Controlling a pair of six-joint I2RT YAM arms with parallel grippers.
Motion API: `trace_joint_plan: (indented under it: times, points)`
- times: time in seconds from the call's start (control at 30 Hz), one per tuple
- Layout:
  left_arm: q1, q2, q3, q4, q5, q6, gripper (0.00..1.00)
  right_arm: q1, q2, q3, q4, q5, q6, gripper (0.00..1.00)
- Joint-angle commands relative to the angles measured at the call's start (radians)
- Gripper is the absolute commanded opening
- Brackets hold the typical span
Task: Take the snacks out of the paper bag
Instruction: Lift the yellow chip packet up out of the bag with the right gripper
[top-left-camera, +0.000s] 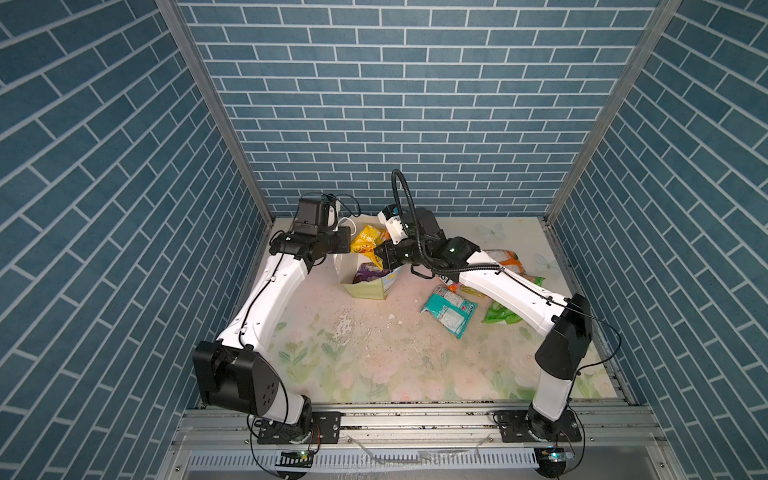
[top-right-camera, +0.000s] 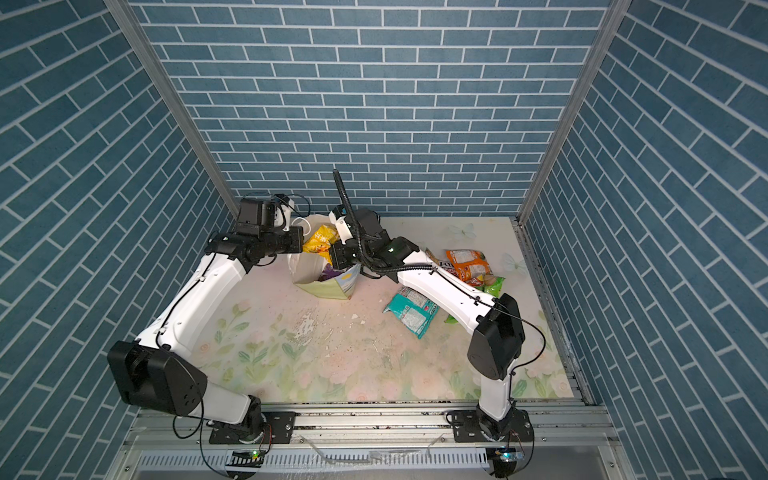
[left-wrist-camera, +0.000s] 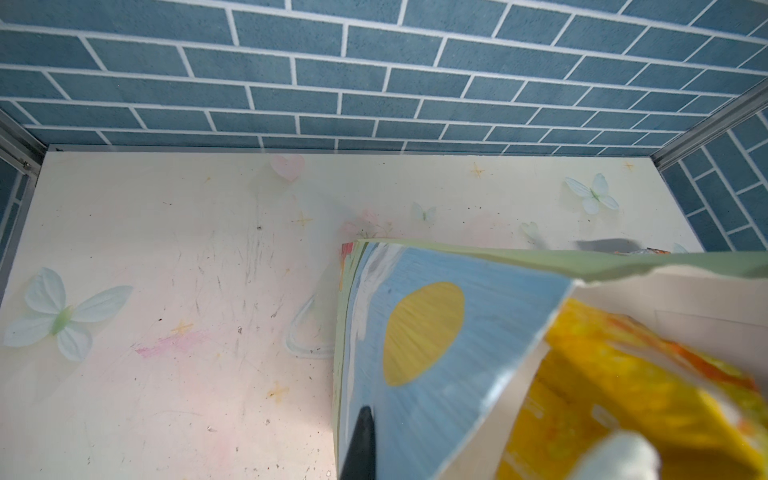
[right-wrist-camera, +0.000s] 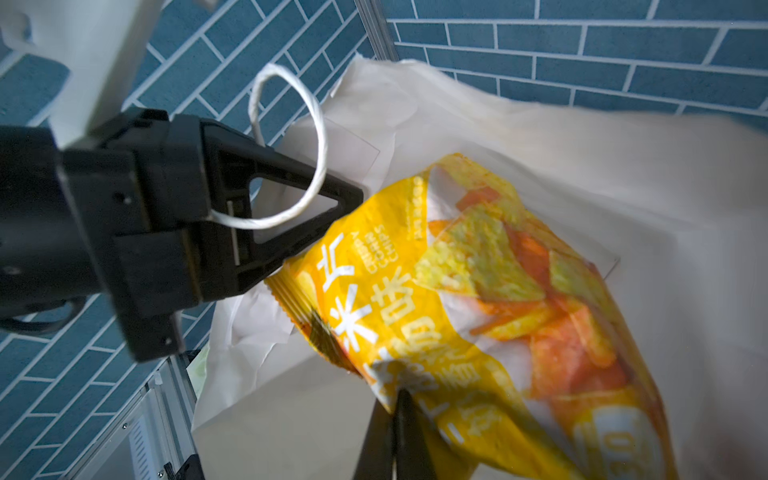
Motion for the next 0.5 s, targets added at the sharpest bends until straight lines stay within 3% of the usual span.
trace_joint_plan:
  times: [0.0,0.47]
  points:
    - [-0.001,-0.005,-0.003,-0.012,-0.012,0.000,0.00,-0.011,-0.053,-0.022,0.088,-0.007,0.037,0.00]
    - [0.000,-0.007,-0.002,-0.013,-0.016,0.000,0.00,-0.048,-0.101,-0.075,0.189,-0.093,0.124,0.00]
